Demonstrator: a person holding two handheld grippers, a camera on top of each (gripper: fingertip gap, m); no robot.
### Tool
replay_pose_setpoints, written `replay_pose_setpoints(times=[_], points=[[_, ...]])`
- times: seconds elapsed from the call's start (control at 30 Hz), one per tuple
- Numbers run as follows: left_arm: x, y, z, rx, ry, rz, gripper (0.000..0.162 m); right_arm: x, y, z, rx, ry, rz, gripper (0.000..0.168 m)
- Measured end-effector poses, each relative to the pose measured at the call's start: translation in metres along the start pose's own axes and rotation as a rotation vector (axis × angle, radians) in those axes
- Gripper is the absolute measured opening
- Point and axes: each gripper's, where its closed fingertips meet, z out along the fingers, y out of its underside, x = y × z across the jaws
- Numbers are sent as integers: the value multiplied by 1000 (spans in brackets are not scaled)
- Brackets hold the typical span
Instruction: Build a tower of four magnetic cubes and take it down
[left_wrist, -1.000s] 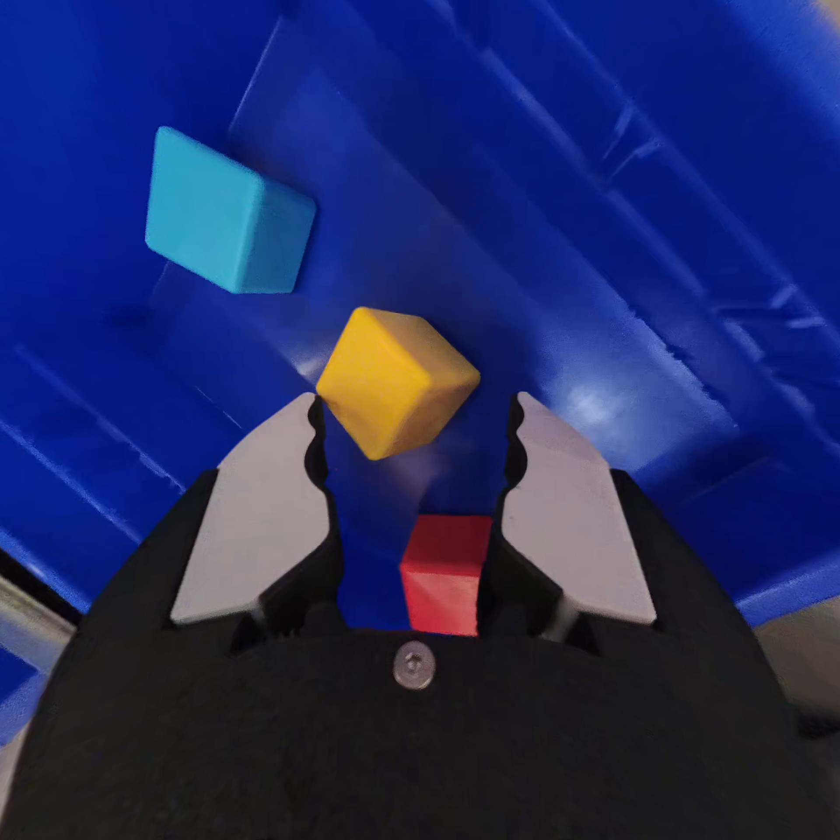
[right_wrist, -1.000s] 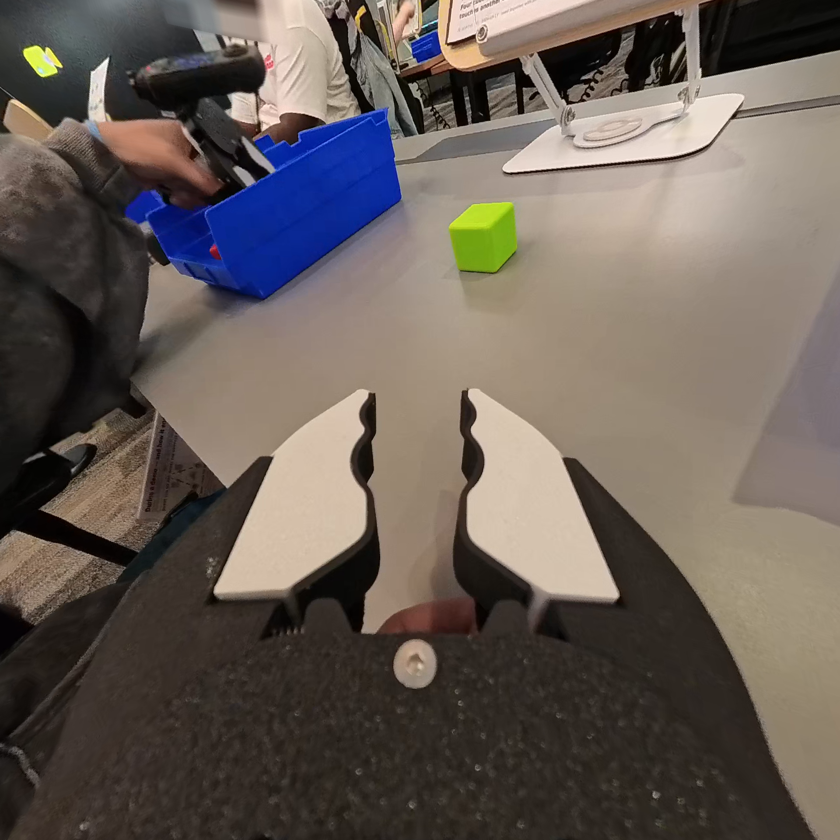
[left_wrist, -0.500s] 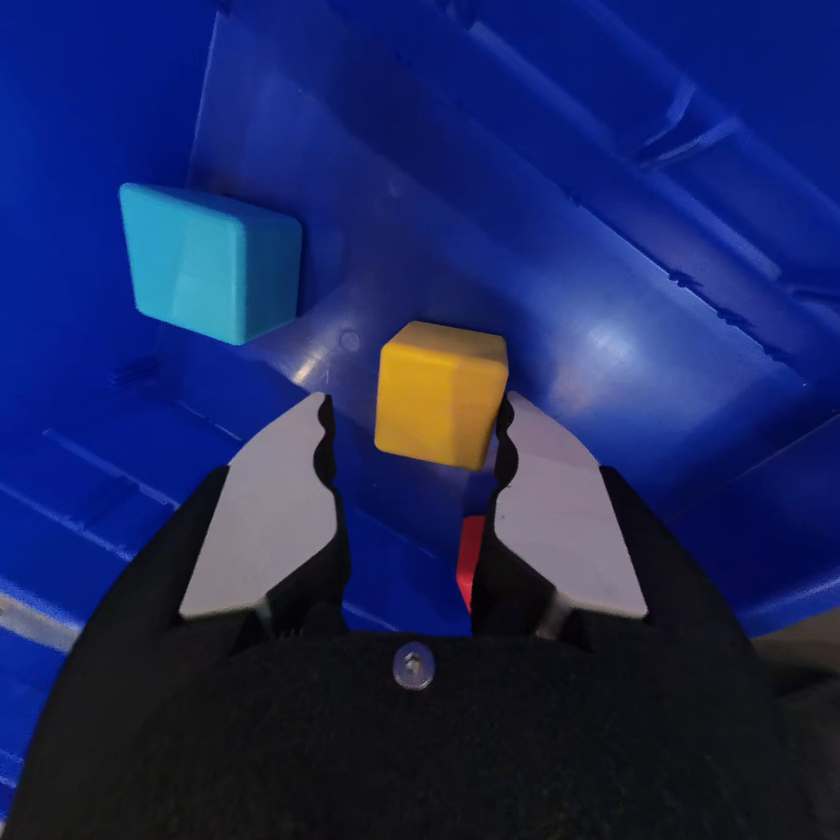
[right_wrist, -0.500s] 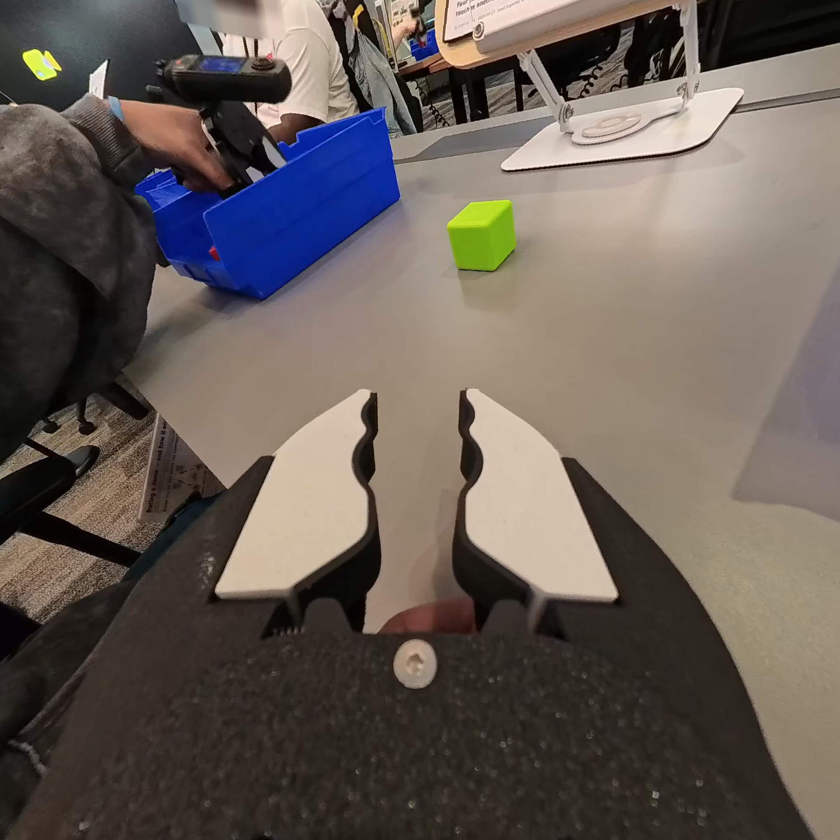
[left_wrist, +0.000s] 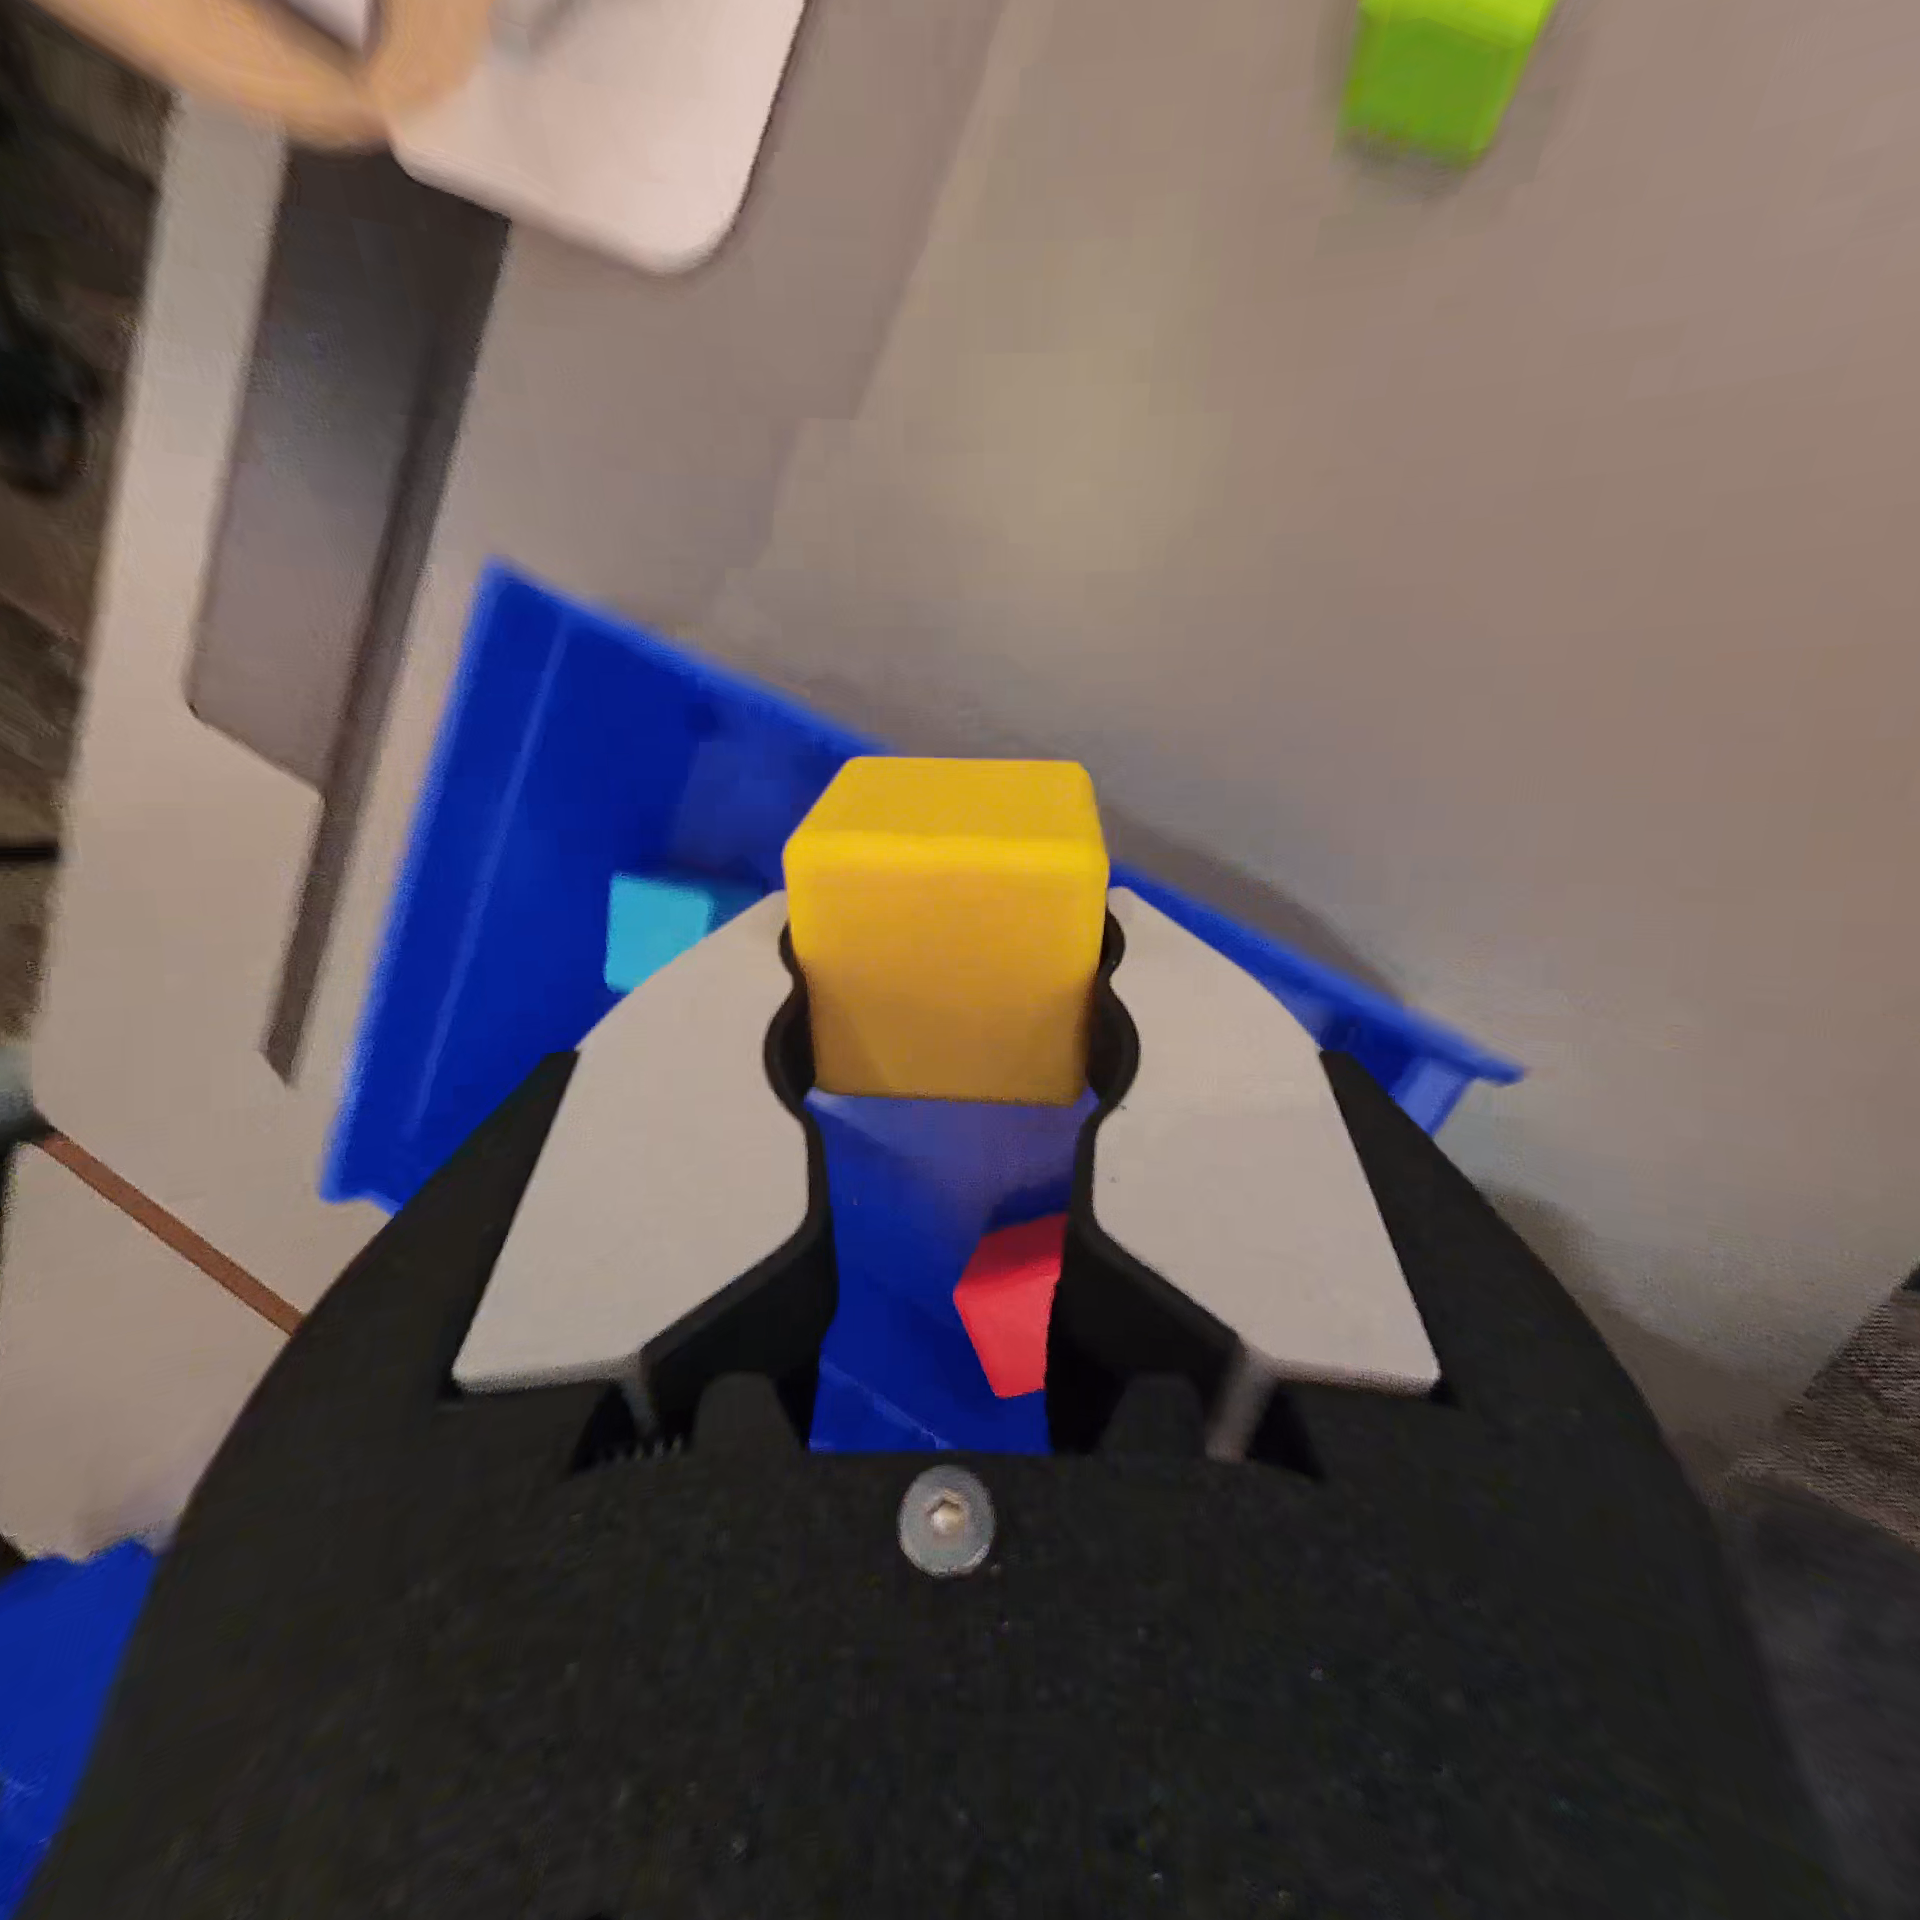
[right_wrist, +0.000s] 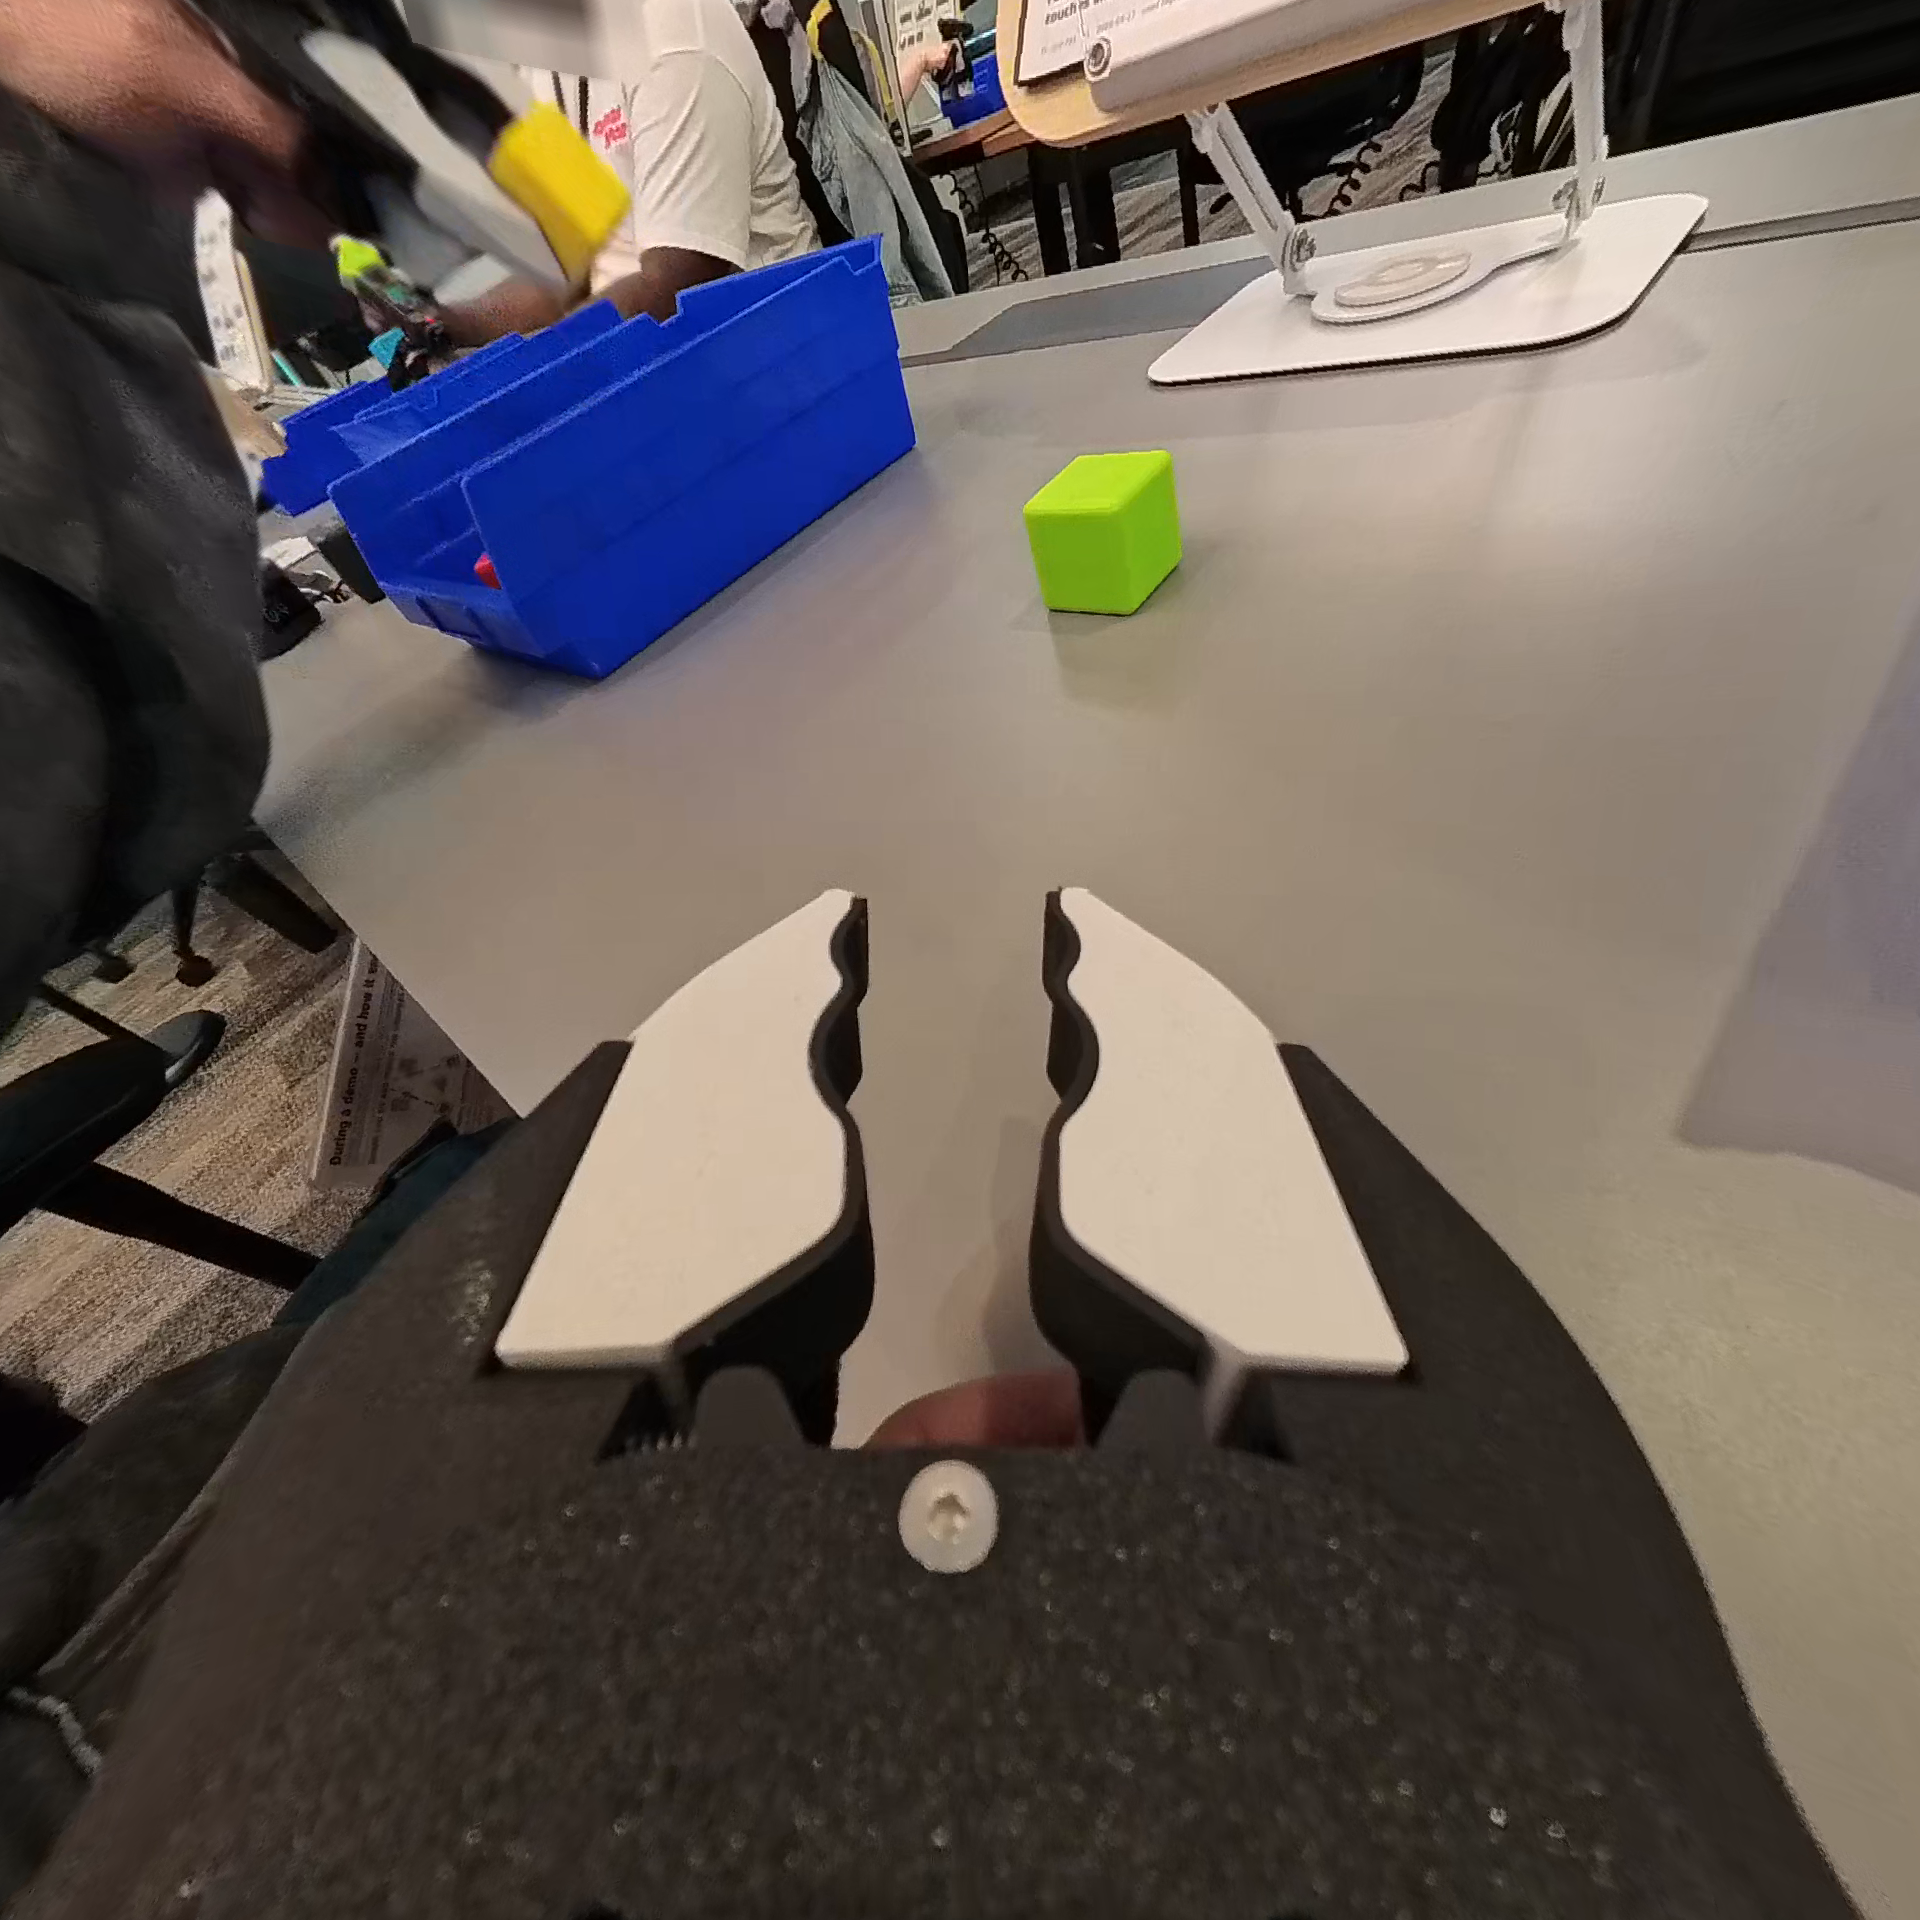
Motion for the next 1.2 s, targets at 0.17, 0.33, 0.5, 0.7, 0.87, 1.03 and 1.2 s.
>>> replay_pose_setpoints(times=[0.17, 0.33, 0.5, 0.7, 0.87, 1.03, 1.2], points=[[40, -69, -6, -70, -29, 192, 50, 0, 1, 1, -10, 3, -2, 32], [78, -120, 57, -135, 75, 285, 50, 0, 0, 1, -7, 2, -4, 31], [105, -151, 120, -205, 191, 338, 50, 0, 0, 0, 3, 1, -4, 31], [113, -170, 145, -247, 251, 349, 50, -1, -1, -1, 10, -1, -6, 31], [116, -169, 154, -277, 266, 363, 50, -1, 0, -1, 8, -3, -5, 31], [118, -171, 155, -271, 268, 366, 50, -1, 0, -1, 6, -5, -5, 31], [115, -171, 149, -261, 207, 379, 72, 0, -1, -1, 9, -5, 1, 31]])
